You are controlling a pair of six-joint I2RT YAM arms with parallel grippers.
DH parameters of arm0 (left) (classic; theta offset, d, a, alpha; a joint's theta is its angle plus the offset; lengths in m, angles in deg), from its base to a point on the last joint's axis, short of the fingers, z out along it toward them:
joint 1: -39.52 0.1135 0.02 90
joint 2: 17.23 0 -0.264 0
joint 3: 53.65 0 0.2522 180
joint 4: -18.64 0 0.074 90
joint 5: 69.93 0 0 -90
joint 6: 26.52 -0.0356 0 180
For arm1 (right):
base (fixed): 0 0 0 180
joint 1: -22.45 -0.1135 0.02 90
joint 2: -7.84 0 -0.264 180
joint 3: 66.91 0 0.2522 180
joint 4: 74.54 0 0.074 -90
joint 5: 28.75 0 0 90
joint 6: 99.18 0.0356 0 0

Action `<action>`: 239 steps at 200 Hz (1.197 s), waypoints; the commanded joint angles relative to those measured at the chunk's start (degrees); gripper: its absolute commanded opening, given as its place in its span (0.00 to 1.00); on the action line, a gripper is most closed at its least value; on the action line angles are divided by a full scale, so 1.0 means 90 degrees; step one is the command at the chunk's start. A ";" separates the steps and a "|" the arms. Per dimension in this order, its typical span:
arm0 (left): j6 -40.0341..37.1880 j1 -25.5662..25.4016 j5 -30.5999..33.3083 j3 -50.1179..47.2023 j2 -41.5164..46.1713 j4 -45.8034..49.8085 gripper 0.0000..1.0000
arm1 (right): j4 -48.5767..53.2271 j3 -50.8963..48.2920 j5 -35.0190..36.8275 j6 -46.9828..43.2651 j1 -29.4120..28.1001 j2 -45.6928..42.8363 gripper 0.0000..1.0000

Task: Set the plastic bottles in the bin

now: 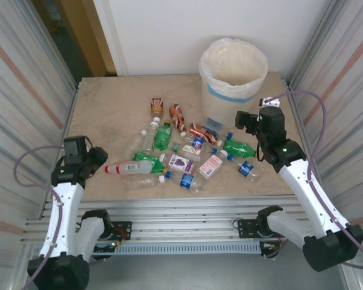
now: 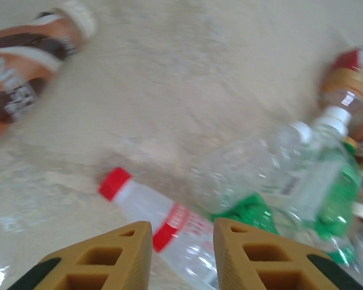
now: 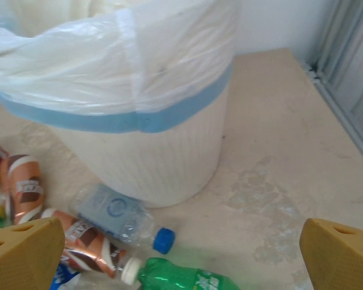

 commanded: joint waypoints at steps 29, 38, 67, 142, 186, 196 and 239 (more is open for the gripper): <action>-0.0730 -0.0241 0.1148 0.0763 -0.0661 0.0798 0.76 | 0.0481 0.0414 0.0059 -0.0094 -0.0330 0.0193 0.98; -0.1001 -0.0107 0.1486 0.0866 -0.0955 0.0960 0.82 | 0.0488 0.0394 0.0121 -0.0094 -0.0330 0.0153 0.98; -0.2100 0.0774 0.1288 0.1107 -0.2172 0.1047 0.99 | 0.0443 0.0280 0.0250 -0.0094 -0.0335 0.0072 0.98; -0.3343 0.1304 0.0649 0.2497 -0.5181 0.1418 0.99 | 0.0429 0.0353 0.0577 -0.0431 -0.0337 0.0325 0.98; -0.3118 0.1325 0.1139 0.2636 -0.5736 0.1545 0.99 | 0.0435 0.0345 0.0725 -0.0553 -0.0332 0.0374 0.98; -0.3105 0.1334 0.1209 0.2624 -0.5795 0.1518 0.99 | 0.0435 0.0338 0.0725 -0.0533 -0.0330 0.0389 0.98; -0.3039 0.1514 0.1443 0.2668 -0.6047 0.1559 0.99 | 0.0484 0.0455 0.0714 -0.0510 -0.0342 0.0508 0.98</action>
